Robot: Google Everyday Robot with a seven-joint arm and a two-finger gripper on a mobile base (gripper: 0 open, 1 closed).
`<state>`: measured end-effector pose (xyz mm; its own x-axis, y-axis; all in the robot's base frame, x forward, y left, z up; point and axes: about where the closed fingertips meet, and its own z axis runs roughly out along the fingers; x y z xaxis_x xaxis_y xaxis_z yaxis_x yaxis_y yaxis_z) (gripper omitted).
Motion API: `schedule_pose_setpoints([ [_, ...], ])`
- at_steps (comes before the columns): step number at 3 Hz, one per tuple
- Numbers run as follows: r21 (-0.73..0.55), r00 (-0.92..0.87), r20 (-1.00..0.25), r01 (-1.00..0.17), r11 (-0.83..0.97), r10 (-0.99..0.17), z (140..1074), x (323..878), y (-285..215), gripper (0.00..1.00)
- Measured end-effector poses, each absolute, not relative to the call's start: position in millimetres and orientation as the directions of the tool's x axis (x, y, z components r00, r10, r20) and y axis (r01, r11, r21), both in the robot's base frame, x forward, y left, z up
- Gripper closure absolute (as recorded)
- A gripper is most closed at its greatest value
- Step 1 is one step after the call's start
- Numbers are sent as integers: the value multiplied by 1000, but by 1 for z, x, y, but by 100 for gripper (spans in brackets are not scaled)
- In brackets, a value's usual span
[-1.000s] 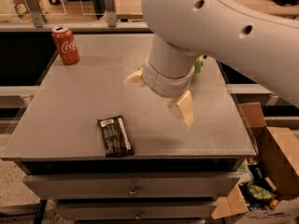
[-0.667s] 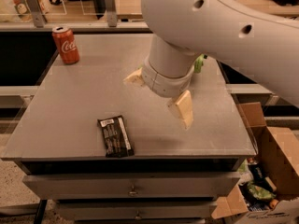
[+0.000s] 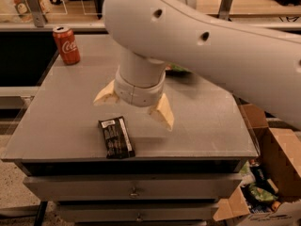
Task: Pick rxbar chocolate
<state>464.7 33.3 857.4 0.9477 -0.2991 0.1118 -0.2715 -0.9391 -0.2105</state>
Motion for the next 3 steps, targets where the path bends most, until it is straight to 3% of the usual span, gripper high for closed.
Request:
schedule_pose_setpoints([
  [1, -172, 987, 116, -87, -981, -108, 847, 454, 68, 0],
  [3, -87, 997, 74, 42, -995, 36, 811, 452, 95, 0],
])
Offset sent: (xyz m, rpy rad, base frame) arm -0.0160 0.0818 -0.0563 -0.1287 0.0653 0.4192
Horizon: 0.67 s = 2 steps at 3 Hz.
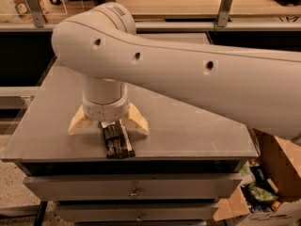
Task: Pick rxbar chocolate
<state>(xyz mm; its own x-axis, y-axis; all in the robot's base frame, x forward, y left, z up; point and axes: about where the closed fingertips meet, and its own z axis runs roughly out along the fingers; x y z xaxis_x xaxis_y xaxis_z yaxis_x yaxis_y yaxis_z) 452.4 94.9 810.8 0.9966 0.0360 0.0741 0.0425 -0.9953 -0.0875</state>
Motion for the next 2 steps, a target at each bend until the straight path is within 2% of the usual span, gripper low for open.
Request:
schedule_pose_setpoints([
  [2, -44, 997, 60, 51, -998, 48, 800, 455, 95, 33],
])
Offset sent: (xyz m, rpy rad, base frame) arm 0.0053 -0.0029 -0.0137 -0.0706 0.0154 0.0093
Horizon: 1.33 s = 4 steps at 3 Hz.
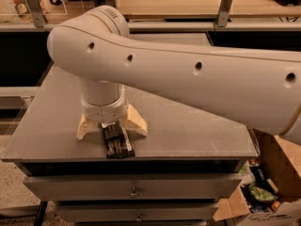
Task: Pick rxbar chocolate
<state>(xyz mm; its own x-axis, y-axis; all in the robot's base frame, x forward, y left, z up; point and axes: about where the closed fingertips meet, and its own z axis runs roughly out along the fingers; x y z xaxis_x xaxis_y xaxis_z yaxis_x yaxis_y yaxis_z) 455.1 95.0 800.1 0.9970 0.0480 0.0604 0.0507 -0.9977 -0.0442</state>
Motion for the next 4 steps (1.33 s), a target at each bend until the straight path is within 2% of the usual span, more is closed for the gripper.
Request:
schedule_pose_setpoints([
  [1, -44, 997, 60, 51, -998, 48, 807, 455, 95, 26],
  [2, -44, 997, 61, 51, -998, 48, 812, 455, 95, 25],
  [4, -21, 996, 76, 37, -999, 35, 816, 462, 83, 29],
])
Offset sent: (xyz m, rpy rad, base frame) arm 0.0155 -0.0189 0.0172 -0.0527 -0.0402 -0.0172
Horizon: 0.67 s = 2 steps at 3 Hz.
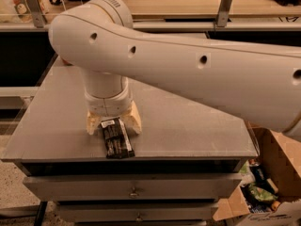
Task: Pick rxbar chocolate
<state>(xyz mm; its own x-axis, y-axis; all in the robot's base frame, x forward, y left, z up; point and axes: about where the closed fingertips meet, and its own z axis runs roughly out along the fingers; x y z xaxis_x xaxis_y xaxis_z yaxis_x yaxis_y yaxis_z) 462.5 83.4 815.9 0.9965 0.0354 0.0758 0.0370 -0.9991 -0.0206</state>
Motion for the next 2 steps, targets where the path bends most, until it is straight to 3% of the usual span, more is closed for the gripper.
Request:
schedule_pose_setpoints([
  [1, -4, 996, 85, 31, -1000, 31, 819, 467, 77, 41],
  [2, 8, 996, 88, 30, -1000, 30, 819, 469, 72, 63],
])
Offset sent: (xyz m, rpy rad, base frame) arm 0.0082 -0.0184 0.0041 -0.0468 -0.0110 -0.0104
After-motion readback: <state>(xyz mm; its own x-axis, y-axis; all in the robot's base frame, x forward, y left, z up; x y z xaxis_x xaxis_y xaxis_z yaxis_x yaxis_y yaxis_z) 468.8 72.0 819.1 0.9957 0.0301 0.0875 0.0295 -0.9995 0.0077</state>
